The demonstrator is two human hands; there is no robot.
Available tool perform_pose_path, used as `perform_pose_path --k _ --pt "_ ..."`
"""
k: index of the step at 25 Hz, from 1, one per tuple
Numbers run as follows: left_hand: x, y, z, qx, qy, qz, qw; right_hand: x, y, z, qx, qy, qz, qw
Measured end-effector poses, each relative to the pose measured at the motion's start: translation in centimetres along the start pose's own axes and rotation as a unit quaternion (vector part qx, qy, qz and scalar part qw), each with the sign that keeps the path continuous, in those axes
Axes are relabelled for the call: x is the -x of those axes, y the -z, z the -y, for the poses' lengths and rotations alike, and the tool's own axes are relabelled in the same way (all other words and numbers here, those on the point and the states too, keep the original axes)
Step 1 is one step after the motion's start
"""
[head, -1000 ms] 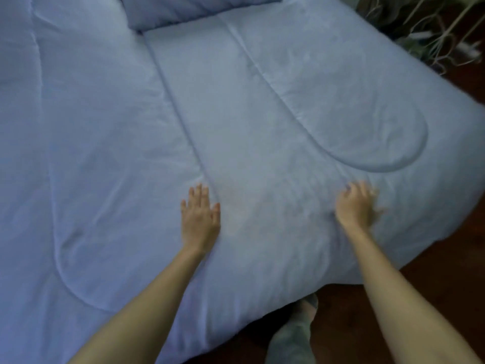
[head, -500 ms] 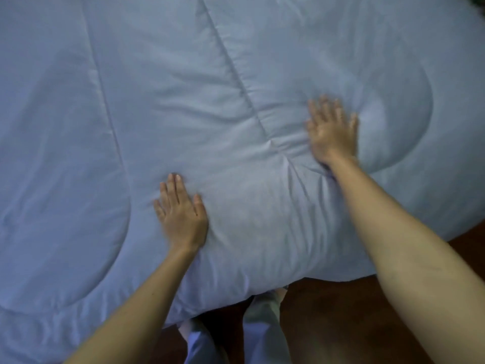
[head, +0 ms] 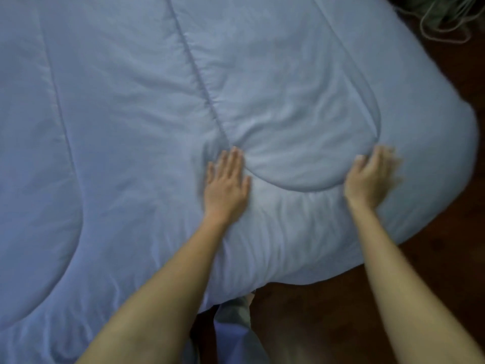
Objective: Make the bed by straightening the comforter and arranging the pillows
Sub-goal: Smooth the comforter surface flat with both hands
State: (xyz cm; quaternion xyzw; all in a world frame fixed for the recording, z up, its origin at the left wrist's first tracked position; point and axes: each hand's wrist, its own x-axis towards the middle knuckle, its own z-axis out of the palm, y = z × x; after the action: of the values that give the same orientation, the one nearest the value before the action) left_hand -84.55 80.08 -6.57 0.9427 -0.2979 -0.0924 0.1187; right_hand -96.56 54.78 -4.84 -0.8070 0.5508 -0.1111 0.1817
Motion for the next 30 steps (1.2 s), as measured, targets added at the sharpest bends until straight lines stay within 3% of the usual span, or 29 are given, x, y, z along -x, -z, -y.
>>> perform_pose_path --k 2,4,6,8,10,12,14,17,19,21,22,23,24,27,28,30 --pt "0.8 0.8 4.9 -0.036 0.079 -0.019 0.996 4.9 -2.5 5.3 -0.058 0.137 0.038 0.988" --pt "2.5 2.0 9.6 -0.039 0.141 -0.022 0.989 11.9 -5.0 9.2 -0.076 0.282 0.105 0.951" --pt "4.5 3.1 12.9 -0.033 0.222 -0.023 0.974 18.3 -6.3 10.7 -0.014 0.460 0.161 0.873" --pt "5.7 3.6 14.4 -0.039 0.271 -0.024 0.961 19.9 -6.6 9.5 0.048 0.550 0.177 0.815" --pt "5.7 3.8 14.4 -0.030 0.293 -0.029 0.955 17.6 -6.5 7.1 0.059 0.524 0.139 0.838" --pt "5.3 3.8 12.8 0.006 0.294 -0.036 0.955 14.2 -5.1 3.8 0.103 0.423 0.138 0.890" --pt "5.0 3.4 9.6 0.036 0.240 -0.044 0.969 10.3 -2.9 0.7 0.133 0.316 0.145 0.928" --pt "4.6 2.8 3.9 0.052 0.117 -0.021 0.991 4.6 -0.1 -2.4 0.173 0.216 0.190 0.942" --pt "3.0 3.0 0.9 0.060 0.057 -0.025 0.996 0.9 1.7 -3.2 0.148 0.085 0.178 0.969" --pt "0.6 3.2 -1.8 0.063 0.040 -0.034 0.997 -3.8 3.1 -2.5 0.071 -0.102 0.127 0.984" --pt "-1.0 3.1 -3.3 0.063 0.044 -0.043 0.996 -6.4 3.5 -1.3 0.044 -0.129 0.106 0.985" --pt "-2.6 2.8 -5.1 0.064 0.049 -0.049 0.995 -8.6 3.4 0.2 0.030 -0.091 0.099 0.990" --pt "-4.3 2.3 -7.5 0.069 0.055 -0.052 0.995 -10.9 3.1 1.8 0.018 -0.002 0.119 0.993" --pt "-8.3 -0.8 -15.8 0.092 0.085 -0.050 0.991 -14.8 0.9 4.2 0.055 0.266 0.269 0.924" --pt "-9.2 -2.1 -18.6 0.094 0.105 -0.045 0.989 -16.1 0.3 3.1 0.084 0.314 0.281 0.903" --pt "-10.8 -4.5 -23.5 0.065 0.166 -0.043 0.983 -20.1 0.5 -1.3 0.112 0.349 0.237 0.900"
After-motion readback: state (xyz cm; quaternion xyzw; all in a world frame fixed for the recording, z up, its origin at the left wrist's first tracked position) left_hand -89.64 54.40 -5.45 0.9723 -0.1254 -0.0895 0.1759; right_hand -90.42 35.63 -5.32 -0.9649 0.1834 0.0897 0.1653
